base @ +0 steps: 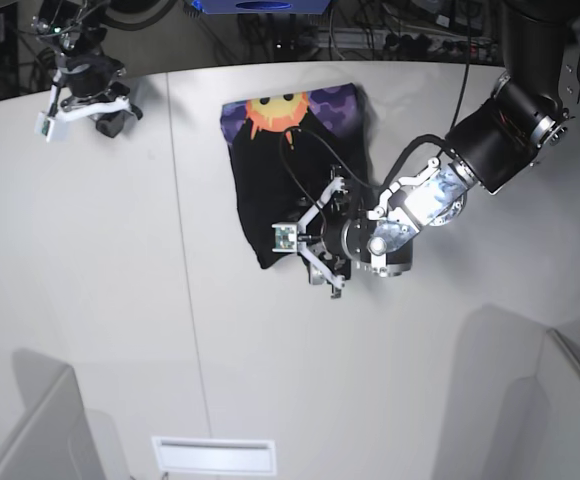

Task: Fold the T-shirt properly

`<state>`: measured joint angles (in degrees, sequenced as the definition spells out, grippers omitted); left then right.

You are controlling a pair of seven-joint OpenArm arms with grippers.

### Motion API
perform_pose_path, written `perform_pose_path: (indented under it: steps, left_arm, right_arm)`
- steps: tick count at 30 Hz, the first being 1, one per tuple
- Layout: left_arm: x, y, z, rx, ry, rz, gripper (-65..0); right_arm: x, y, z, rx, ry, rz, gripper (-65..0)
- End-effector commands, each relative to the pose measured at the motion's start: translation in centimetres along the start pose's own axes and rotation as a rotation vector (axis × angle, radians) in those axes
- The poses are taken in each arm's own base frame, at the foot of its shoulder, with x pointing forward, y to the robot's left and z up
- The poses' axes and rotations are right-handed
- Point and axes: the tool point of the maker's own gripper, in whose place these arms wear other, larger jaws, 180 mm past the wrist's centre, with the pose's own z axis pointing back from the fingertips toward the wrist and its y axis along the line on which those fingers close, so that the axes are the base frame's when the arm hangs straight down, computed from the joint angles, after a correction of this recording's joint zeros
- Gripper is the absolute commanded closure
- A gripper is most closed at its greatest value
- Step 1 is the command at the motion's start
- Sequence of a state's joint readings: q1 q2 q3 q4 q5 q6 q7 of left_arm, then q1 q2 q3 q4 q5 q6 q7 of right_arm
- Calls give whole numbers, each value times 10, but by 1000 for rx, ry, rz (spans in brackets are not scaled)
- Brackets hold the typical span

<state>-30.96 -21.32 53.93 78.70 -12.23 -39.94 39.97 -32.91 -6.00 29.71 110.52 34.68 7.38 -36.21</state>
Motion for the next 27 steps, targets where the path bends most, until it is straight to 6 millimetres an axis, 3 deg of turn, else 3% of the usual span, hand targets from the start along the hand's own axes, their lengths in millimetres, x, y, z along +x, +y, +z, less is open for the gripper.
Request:
perform_pose_path:
  steps: [1,8,11,14,16,17,20,25,27]
  left_arm:
    - [9,18,11,45,-12,-30,-453]
    - [52,68,64,244,-227,91,-449]
    - [53,77,93,342,-308,163,-448]
    - [44,69,118,412,-358,225,-441]
    - [34,60,129,446,-372,266,-369]
    - [26,54,133,458,-372,292,-299]
    - [-7,41,145,502,-333,372,-21]
    - [-65,11,152,535,-247,528,0]
    - [-76,0,157,554,-273,569,0]
  right_arm:
    - [9,4,2,15,-32,9,0]
    - [9,4,2,17,-32,13,0]
    - [10,4,2,18,-34,20,0]
    - [11,16,4,86,-38,86,0]
    - [11,25,5,138,-42,140,0]
    - [11,29,6,159,-43,159,0]
    - [15,31,7,181,-42,211,0]
    - [18,18,11,163,-22,274,0]
    - [21,16,15,159,-22,301,0]
